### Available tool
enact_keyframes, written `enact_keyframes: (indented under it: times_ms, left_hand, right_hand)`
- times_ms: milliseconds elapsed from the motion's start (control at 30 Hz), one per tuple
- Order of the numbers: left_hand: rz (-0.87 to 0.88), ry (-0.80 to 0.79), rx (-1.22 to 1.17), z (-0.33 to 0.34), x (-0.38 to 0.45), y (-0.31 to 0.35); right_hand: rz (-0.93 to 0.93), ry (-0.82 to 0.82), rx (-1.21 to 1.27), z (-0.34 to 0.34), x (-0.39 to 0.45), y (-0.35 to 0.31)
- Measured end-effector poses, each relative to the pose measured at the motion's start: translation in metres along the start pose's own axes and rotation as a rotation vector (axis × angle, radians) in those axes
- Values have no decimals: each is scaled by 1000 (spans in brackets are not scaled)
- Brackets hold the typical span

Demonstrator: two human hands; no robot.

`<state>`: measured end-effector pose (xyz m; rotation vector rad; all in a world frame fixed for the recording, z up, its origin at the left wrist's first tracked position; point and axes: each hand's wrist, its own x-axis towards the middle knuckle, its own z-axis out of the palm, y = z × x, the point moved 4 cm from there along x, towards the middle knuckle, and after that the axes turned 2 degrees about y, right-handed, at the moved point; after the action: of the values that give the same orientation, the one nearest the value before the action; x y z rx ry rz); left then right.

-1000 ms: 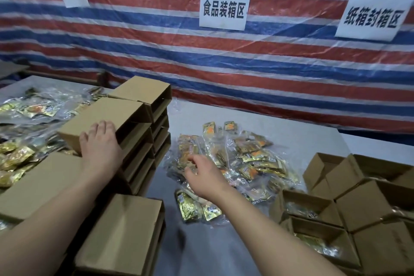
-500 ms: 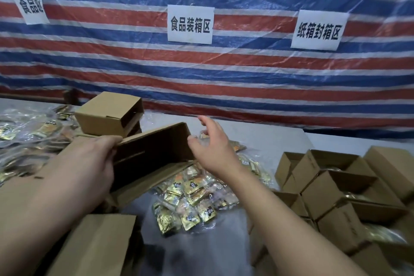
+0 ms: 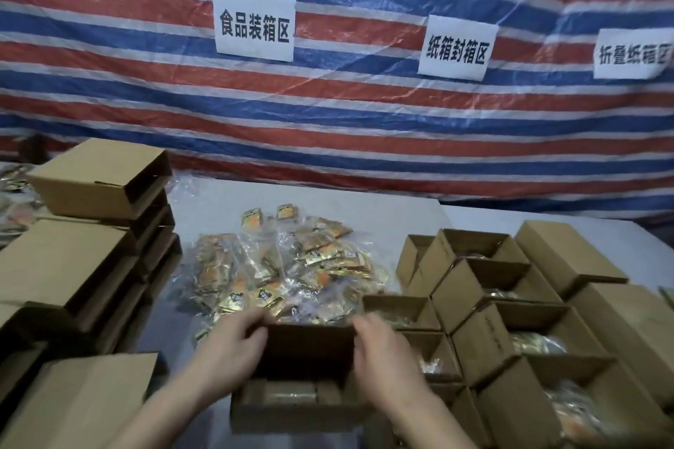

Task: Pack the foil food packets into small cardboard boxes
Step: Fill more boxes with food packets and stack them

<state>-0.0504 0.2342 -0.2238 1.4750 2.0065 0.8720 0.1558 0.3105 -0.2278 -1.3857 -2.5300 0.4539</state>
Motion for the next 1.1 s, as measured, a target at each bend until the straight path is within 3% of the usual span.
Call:
enact_keyframes:
  times_ms: [167, 300, 400, 600, 767, 967, 1100]
  left_hand:
    - [-127, 15, -60, 66, -21, -53]
    - [-205, 87, -86, 100, -35, -85]
    - [-278, 48, -102, 123, -37, -99]
    - [-285, 74, -115, 141, -36, -122]
    - [-216, -3, -70, 148, -33, -131]
    - [-300, 120, -123, 132, -11, -144]
    - [-274, 176, 17, 109, 42, -156]
  right_hand:
    - [176, -198, -18, 61, -23, 14]
    - [194, -392, -139, 97, -24, 23]
    - [191, -464, -185, 127, -21, 33]
    - [212, -448, -265, 166, -23, 40]
    - [152, -401, -266, 167, -29, 45]
    - [76, -307, -231, 166, -27, 49]
    - [80, -219, -174, 165, -24, 44]
